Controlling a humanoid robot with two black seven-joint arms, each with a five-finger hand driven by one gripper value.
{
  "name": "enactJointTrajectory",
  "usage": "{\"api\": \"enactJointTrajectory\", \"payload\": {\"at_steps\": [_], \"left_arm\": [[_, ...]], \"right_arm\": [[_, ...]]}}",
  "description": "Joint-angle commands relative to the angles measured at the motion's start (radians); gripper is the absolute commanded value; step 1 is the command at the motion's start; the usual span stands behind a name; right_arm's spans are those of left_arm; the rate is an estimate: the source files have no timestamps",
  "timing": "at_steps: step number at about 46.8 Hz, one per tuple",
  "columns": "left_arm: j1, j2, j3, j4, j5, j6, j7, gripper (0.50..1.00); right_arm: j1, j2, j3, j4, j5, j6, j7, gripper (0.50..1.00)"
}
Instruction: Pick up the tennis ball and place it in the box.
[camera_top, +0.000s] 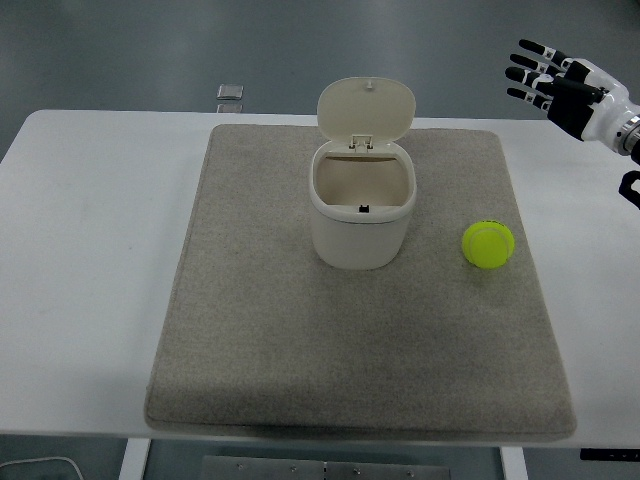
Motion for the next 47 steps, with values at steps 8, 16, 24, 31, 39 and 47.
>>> {"api": "enactJointTrajectory", "payload": {"at_steps": [8,16,24,31,39,47], "left_arm": [[0.002,0.000,0.000,0.004,0.000,0.002,-0.002,0.992],[0.000,0.000,0.002,-0.001,0.000,0.002,-0.002,0.992],[-0.002,0.000,0.002,0.002,0.000,0.002,0.000,0.992],[-0.002,0.000,0.002,0.002,0.000,0.002,-0.002,0.992],[-0.002,0.000,0.002,0.002,0.000,0.002,-0.002,0.992],[-0.002,0.000,0.002,0.002,0.000,0.002,0.000,0.992]], "right_arm": [[0.012,0.002,-0.003,0.001,0.000,0.000,0.000,0.915],[0.014,0.002,-0.003,0.001,0.000,0.000,0.000,0.915],[0.016,0.008,-0.005,0.001,-0.003,0.000,0.000,0.915],[0.014,0.011,-0.007,0.001,-0.032,0.007,0.000,0.915],[0.014,0.009,-0.007,0.001,-0.037,0.016,0.000,0.915],[0.019,0.008,-0.007,0.001,-0.054,0.022,0.000,0.915]]}}
